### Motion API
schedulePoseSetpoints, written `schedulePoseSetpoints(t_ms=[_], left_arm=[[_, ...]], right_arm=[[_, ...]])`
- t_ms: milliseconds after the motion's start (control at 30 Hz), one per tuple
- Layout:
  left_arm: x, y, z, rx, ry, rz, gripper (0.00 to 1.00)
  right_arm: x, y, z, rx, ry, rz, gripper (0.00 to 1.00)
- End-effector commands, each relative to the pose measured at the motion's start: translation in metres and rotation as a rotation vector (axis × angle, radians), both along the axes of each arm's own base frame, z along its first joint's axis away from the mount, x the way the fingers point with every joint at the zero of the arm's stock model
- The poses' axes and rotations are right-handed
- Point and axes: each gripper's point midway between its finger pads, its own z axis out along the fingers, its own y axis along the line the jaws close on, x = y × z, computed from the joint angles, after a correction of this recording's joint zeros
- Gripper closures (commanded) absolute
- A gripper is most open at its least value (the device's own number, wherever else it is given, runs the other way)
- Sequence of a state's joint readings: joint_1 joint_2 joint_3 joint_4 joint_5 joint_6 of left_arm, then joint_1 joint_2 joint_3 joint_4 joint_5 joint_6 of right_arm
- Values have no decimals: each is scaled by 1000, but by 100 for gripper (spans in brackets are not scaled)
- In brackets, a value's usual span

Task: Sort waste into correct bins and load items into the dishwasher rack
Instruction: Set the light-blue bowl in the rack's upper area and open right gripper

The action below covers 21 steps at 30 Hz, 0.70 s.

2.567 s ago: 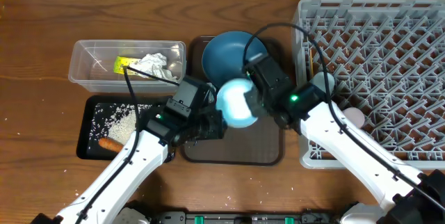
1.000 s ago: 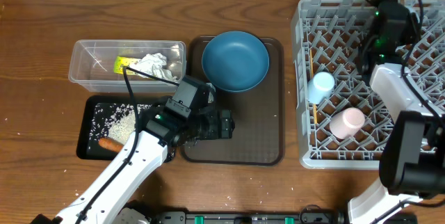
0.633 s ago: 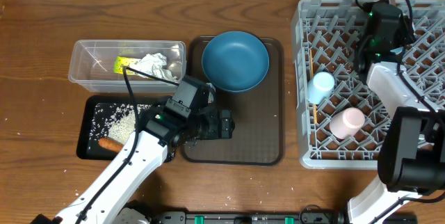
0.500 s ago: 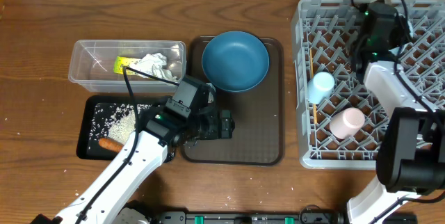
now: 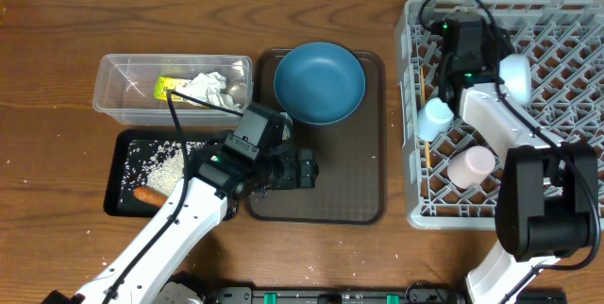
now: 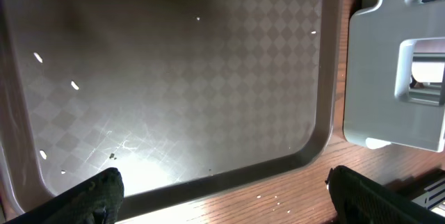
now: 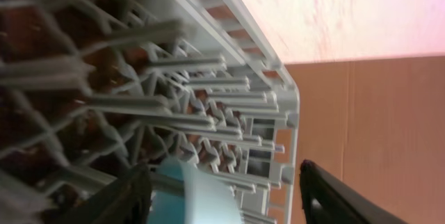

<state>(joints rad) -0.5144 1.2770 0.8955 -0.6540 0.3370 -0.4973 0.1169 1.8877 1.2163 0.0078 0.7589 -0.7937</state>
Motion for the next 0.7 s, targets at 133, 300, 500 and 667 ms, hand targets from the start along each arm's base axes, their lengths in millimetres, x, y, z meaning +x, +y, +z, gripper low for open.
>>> schedulePoseSetpoints(t_ms=[133,300,500,667], left_arm=[[4,-1,9,-6,-30,-5,4],[4,-1,9,-6,-30,-5,4],[4,-1,9,-6,-30,-5,4],[4,-1,9,-6,-30,-5,4]], right_arm=[[3,29,-6,9,10,62,27],[3,34,-5,24,-8,56,20],[0,36,12,138,-110,12,15],[-4,70,30,360,-123,145,19]])
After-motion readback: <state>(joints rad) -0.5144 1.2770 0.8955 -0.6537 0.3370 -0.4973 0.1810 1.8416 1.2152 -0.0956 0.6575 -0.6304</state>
